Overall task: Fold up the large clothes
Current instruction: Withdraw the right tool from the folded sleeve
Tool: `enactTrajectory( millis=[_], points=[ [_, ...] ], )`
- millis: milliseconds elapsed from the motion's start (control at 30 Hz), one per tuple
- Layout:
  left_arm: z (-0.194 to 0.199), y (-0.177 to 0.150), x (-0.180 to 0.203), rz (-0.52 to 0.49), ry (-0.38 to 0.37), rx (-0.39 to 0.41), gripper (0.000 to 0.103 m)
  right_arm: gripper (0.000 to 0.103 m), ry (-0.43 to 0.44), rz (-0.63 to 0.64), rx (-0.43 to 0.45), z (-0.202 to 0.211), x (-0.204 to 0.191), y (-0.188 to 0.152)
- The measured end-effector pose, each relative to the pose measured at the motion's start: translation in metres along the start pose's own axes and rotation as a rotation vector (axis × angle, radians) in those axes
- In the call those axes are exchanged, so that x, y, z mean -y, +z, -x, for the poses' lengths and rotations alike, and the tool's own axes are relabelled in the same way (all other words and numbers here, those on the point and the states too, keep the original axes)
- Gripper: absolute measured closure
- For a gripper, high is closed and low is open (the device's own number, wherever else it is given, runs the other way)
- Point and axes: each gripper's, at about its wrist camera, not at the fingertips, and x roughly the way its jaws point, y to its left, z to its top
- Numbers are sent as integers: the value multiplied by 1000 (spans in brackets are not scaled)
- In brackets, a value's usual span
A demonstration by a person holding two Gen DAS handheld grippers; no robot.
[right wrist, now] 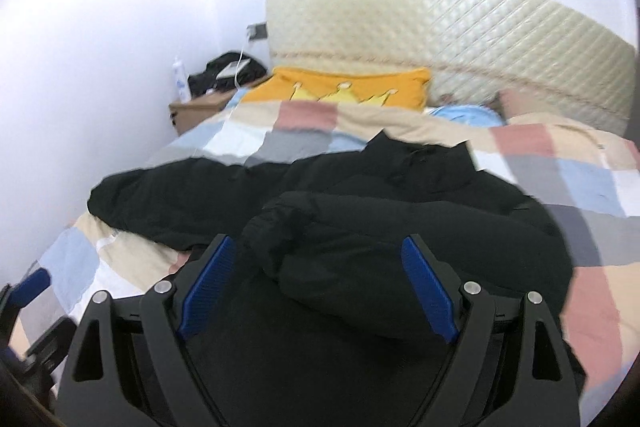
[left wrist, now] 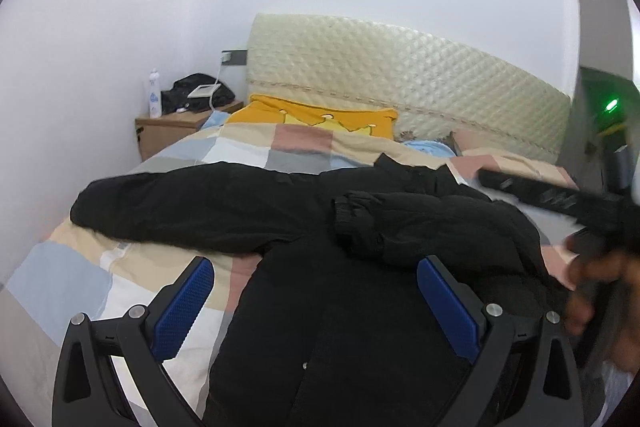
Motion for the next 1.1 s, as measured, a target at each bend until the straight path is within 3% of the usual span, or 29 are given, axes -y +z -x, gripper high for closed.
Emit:
enactTrajectory(
  millis=[333,533,833,1100],
  points=[
    [29,-9,32,-12,-59,28,0,17,-47,-1,114,101,21,-23],
    [58,-16,53,-77,-78,83,0,17,-75,-24,128,135,34,-58],
    [71,-23,49,-50,-123,76,0,17,-84,-65,166,185,39,-100],
    [75,-30,62,-71,-161,65,0,17,-95,-127,174,201,39,-142]
  ],
)
